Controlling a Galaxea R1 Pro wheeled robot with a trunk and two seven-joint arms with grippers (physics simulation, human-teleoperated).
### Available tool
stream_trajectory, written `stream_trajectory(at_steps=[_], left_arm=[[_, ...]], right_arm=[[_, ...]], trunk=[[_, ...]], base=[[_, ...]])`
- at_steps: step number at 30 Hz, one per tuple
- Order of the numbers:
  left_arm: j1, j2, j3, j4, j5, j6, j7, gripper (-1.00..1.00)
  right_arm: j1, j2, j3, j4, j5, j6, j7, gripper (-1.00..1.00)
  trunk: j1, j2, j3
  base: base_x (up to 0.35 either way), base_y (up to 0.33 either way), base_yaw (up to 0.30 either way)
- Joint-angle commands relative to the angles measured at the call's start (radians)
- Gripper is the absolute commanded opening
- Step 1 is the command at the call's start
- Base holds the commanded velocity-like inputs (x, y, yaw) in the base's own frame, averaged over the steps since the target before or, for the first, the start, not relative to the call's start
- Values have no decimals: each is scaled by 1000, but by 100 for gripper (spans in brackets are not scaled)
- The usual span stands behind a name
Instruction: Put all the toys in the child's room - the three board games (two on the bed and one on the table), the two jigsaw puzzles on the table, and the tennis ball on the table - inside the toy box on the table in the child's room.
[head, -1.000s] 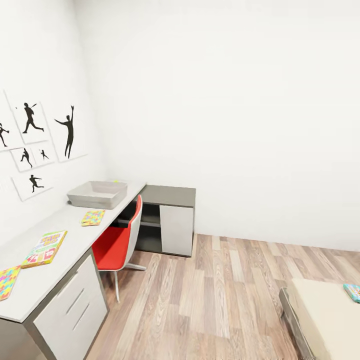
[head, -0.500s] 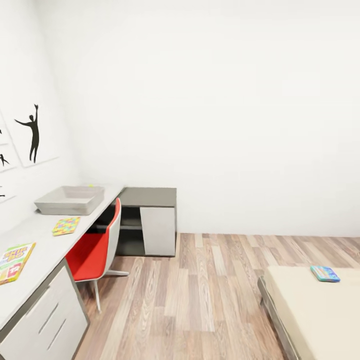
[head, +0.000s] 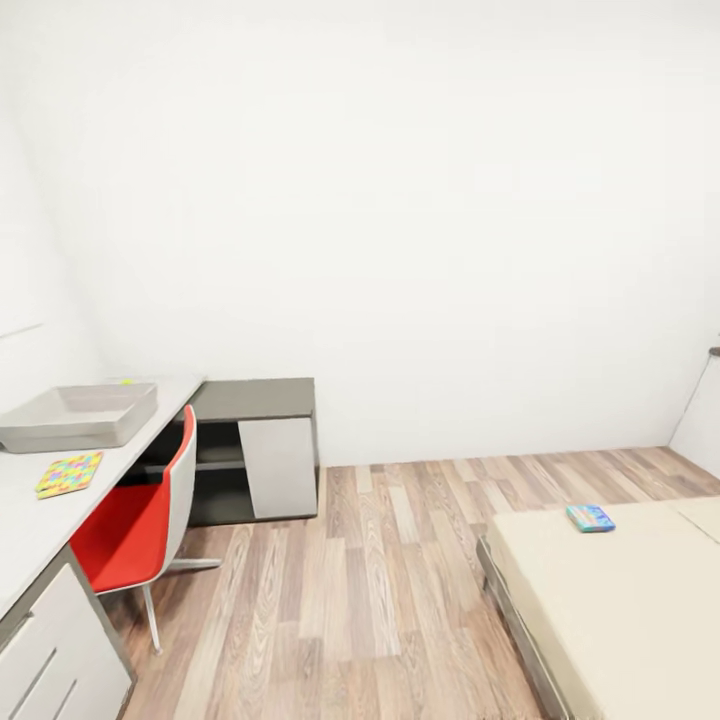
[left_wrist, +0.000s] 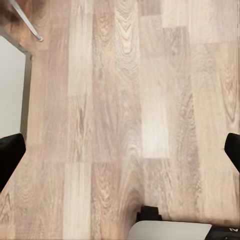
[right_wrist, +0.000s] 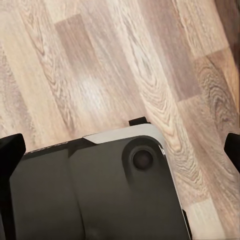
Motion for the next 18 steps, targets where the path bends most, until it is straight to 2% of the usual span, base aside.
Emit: stream_trajectory(at_steps=[1,9,18], left_arm=[[0,0,-1,1,0,-3,3,100],[0,2,-1,1,0,-4,3,100],[0,3,-1,1,0,-4,4,100]], right_arm=[[0,1,-5,1,-2,-3,0,100],[0,2,-5,1,-2,-3,0,100],[0,2,-5,2,-2,-2,0,100]], trunk=[[0,-1,0],[0,-1,0],[0,-1,0]], base=[[0,0,-281],[-6,1,-281],[-115,70,-281]])
